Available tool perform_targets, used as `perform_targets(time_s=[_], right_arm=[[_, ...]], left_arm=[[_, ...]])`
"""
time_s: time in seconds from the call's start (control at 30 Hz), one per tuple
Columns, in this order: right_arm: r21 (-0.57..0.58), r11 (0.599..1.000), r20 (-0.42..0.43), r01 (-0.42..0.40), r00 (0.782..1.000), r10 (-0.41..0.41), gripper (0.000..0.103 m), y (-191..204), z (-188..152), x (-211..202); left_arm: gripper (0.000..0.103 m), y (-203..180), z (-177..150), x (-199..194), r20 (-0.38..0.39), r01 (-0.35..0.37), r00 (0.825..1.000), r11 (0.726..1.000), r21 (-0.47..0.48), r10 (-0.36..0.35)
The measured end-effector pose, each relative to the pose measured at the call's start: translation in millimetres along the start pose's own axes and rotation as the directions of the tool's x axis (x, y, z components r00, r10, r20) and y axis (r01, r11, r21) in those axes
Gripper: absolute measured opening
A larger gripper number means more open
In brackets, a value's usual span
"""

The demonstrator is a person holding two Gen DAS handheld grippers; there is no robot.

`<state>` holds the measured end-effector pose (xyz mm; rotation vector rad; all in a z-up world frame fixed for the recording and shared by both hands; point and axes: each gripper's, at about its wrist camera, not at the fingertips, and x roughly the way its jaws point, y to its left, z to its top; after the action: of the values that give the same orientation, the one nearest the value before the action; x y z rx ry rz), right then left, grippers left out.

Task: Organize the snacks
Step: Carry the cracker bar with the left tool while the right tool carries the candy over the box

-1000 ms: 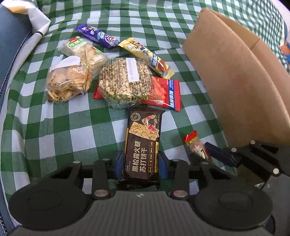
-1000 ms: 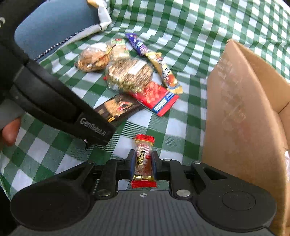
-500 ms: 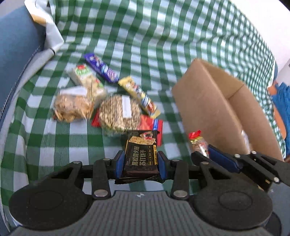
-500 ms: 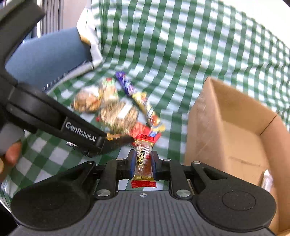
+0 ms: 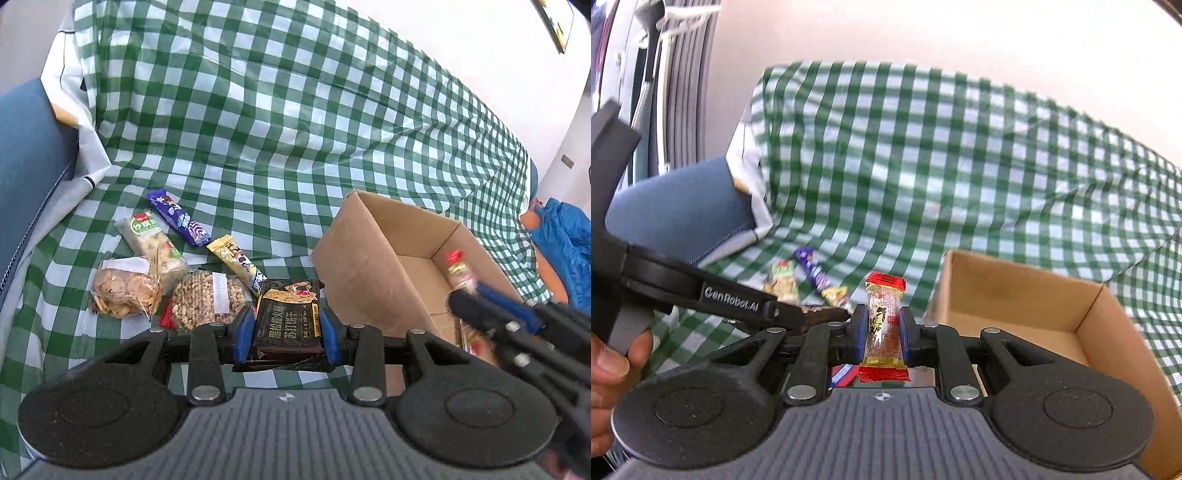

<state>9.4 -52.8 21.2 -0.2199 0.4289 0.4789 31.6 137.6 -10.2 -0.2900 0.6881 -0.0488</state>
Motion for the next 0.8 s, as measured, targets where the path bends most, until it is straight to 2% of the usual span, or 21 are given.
perform_targets(time_s=[0.2,0.4,0.5,0.8], right_arm=[[0.020,0.999,0.035,0.043,0.998,-0.043,0.019,-32.6,-1.9,-13.3],[0.082,0.991,0.040,0.104,0.993,-0.108,0.019,-64.8,-7.5,-19.8],[0.116,0.984,0.035,0.131,0.990,-0.136,0.019,-75.5,-11.9,-22.8],[0.186,0.962,0.013,0.201,0.978,-0.207,0.019,-93.2,-19.1,-23.4]], left_arm=[[0.043,-10.6,2.0,-2.3,0.043,0.025,0.999,0.999,0.024,-0.026],[0.043,-28.6,2.7,-5.8,0.099,0.078,0.992,0.995,0.067,-0.084],[0.043,-41.2,2.1,-5.8,0.118,0.084,0.988,0.991,0.102,-0.095],[0.043,-73.2,1.2,-4.2,0.153,0.159,0.972,0.978,0.138,-0.180]])
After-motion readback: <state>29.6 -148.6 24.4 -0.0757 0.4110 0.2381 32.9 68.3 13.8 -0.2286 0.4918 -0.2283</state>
